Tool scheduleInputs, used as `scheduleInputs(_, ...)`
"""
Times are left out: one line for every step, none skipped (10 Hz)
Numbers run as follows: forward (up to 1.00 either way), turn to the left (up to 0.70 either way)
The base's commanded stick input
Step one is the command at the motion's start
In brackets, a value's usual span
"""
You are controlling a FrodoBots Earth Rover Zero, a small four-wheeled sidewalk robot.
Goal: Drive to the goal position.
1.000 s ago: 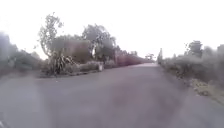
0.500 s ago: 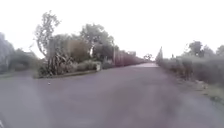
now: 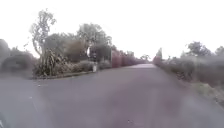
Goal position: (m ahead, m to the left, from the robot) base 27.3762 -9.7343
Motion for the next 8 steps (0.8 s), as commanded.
scheduleInputs(0.45,-0.27)
scheduleInputs(0.45,-0.27)
scheduleInputs(0.45,-0.27)
scheduleInputs(0.45,-0.27)
scheduleInputs(0.45,-0.27)
scheduleInputs(0.45,-0.27)
scheduleInputs(0.45,-0.27)
scheduleInputs(0.45,-0.27)
